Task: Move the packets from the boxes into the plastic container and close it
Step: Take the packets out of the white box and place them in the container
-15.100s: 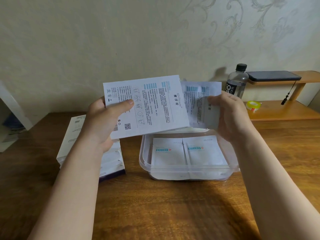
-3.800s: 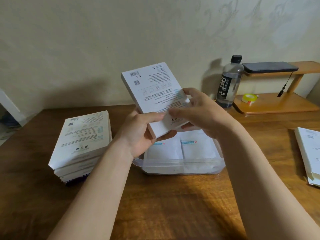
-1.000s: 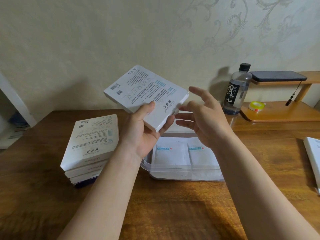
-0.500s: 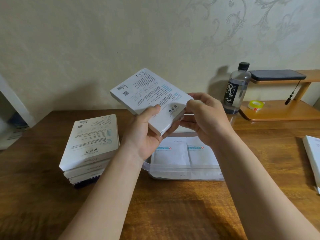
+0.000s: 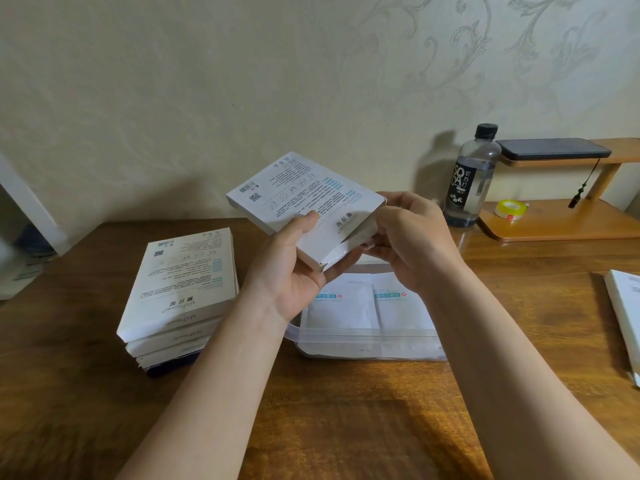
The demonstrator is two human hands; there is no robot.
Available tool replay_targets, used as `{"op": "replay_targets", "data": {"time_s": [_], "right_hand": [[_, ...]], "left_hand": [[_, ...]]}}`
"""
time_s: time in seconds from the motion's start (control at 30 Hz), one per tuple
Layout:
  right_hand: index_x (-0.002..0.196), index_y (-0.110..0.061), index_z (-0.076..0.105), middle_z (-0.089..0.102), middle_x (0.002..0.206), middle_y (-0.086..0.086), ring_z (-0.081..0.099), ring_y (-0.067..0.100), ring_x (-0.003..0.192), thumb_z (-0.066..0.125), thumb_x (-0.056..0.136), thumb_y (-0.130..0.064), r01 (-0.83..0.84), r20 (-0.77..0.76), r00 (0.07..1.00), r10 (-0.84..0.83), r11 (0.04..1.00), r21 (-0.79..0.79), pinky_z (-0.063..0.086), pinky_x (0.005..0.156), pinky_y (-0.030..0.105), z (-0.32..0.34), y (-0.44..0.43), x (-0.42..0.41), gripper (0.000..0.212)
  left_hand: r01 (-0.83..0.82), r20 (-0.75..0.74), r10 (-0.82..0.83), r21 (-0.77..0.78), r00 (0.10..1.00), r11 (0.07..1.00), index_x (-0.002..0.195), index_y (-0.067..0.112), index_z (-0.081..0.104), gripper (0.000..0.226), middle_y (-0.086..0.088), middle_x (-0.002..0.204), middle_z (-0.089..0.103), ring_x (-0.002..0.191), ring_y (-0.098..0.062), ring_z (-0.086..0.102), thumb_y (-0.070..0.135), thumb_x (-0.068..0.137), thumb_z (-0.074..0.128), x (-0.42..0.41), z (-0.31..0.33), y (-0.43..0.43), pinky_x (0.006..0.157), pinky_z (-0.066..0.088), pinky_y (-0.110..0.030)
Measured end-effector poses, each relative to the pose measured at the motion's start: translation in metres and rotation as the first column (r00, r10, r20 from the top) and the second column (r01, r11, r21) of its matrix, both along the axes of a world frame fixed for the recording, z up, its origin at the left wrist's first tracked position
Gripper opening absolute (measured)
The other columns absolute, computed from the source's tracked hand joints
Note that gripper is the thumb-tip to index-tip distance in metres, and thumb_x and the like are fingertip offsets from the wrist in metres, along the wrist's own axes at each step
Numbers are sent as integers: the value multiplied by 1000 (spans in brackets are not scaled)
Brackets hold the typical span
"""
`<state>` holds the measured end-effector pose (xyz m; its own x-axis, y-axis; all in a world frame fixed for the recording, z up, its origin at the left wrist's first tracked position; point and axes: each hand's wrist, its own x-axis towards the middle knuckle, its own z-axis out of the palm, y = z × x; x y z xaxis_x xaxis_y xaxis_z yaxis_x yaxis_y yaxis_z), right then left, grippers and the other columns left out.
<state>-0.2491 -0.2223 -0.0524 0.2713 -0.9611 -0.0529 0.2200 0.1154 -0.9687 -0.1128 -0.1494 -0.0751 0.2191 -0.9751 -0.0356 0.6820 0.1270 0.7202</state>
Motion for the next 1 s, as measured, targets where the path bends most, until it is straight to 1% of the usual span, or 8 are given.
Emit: {"op": "replay_targets", "data": {"time_s": [0.17, 0.27, 0.33, 0.53, 0.73, 0.8, 0.9, 1.0], "right_hand": [[114, -3, 61, 76, 90, 18, 69, 24, 64, 41, 87, 10, -67, 27, 997, 67, 998, -18, 60, 71, 40, 0, 2, 2, 37], [110, -6, 65, 74, 79, 11, 63, 25, 66, 52, 94, -6, -154, 21, 988, 153, 988, 17, 59, 73, 40, 3, 0, -2, 21], [117, -9, 63, 74, 83, 10, 67, 26, 70, 65, 94, -12, -184, -6, 983, 184, 983, 15, 58, 71, 39, 1, 0, -3, 23], [131, -8, 56, 74, 96, 13, 70, 24, 77, 69, 88, 3, -221, 37, 974, 222, 975, -34, 55, 92, 46, -5, -5, -8, 47], [126, -15, 62, 69, 102, 11, 65, 25, 85, 56, 87, 11, -274, 11, 961, 275, 961, -38, 49, 81, 38, -7, -13, -17, 48], [121, -20, 63, 68, 104, 12, 64, 26, 92, 51, 86, 14, -289, 20, 957, 290, 956, -44, 49, 85, 40, -7, -16, -20, 50], [121, -25, 61, 68, 113, 16, 65, 27, 100, 59, 86, 15, -298, -28, 954, 297, 948, -108, 50, 89, 42, -8, -16, -22, 54], [121, -30, 59, 72, 108, 9, 68, 22, 96, 72, 85, 3, -268, -234, 950, 207, 925, -270, 54, 82, 35, -10, -14, -23, 50]], "left_hand": [[-20, -57, 21, 15, 998, 1000, 129, 19, 59, 31, -17, 110, 75, 98, -34, 75, 11, 99, 58, 2, 2, 1, 71, 63, -46], [-17, -82, 19, 25, 996, 1000, 123, 19, 60, 24, -17, 99, 77, 91, -37, 76, 11, 100, 57, 2, 3, 2, 73, 64, -47], [-20, -78, 23, 32, 997, 999, 125, 20, 59, 26, -17, 100, 77, 96, -38, 75, 11, 100, 57, 2, 3, 3, 75, 64, -48], [0, -54, 2, 47, 999, 999, 134, 16, 55, 32, -19, 120, 72, 111, -39, 70, 22, 102, 55, -1, 3, 3, 85, 60, -56], [85, -12, -85, 21, 996, 996, 134, 17, 57, 36, -18, 129, 69, 118, -39, 67, 35, 103, 52, -1, 7, 7, 83, 59, -62], [91, -15, -90, 59, 996, 994, 132, 15, 60, 40, -19, 129, 68, 114, -35, 69, 40, 101, 55, 1, 9, 8, 69, 64, -51], [75, -50, -69, 132, 996, 988, 136, 11, 62, 52, -16, 122, 65, 84, -21, 75, 45, 97, 61, 4, 7, 8, 46, 59, -27], [84, -145, -65, 128, 987, 988, 141, 4, 57, 58, -18, 125, 63, 76, -21, 76, 41, 97, 62, 7, 6, 6, 44, 58, -24]]}}
